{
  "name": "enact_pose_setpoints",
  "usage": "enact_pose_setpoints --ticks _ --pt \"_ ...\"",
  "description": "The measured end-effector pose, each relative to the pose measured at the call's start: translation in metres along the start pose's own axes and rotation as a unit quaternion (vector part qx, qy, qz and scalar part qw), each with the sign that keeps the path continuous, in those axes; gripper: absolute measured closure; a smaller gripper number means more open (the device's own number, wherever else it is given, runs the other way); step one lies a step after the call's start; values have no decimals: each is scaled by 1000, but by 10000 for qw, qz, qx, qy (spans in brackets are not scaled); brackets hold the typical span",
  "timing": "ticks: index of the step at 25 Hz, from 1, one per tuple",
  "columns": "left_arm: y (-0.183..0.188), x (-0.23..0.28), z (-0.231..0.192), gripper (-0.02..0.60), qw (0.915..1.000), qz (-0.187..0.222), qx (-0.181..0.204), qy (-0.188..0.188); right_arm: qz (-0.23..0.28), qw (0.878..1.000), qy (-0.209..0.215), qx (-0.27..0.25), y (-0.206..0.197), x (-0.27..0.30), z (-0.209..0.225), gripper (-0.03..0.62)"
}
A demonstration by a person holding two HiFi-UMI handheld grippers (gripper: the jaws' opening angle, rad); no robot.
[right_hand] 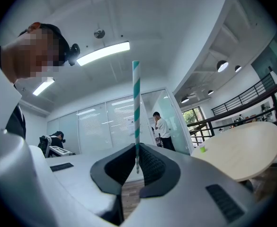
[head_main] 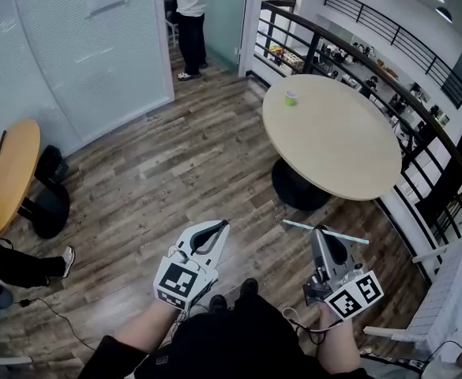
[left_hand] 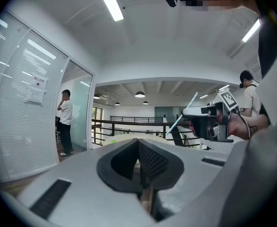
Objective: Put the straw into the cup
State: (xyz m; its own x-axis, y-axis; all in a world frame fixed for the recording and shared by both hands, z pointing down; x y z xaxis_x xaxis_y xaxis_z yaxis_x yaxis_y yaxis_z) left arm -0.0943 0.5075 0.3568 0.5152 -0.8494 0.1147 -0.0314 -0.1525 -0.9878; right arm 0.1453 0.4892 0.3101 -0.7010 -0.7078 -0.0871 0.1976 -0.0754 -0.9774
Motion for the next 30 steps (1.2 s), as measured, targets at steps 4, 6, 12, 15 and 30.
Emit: enact_pose_setpoints --ticks 4,6,12,15,30 --pt "0 13 -8 575 10000 -18 11 30 25 10000 3 33 -2 12 15 557" --pt "1 25 -15 577 10000 -28 11 56 22 10000 27 47 -2 22 27 557" --pt "10 86 -33 577 9999 -67 62 70 92 9998 54 146 1 57 89 557" --pt "17 126 -42 575 9999 -77 96 92 133 9997 53 172 3 76 131 557" --pt "43 249 -74 575 9998 72 -10 201 120 9992 264 261 17 147 244 557"
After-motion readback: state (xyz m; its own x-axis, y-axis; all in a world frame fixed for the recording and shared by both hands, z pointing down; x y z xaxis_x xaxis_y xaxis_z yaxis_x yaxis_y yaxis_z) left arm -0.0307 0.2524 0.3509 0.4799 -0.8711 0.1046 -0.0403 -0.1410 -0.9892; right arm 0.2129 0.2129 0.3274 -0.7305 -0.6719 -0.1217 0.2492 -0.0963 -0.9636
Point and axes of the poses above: the fingertips, and each gripper's own axes: x forward along the fingers, z to its right, y out of its top, the point moved 5 cm from there along -x, backward along the fingers, and after that the axes turned 5 degrees about -x, right-handed, at the moved point
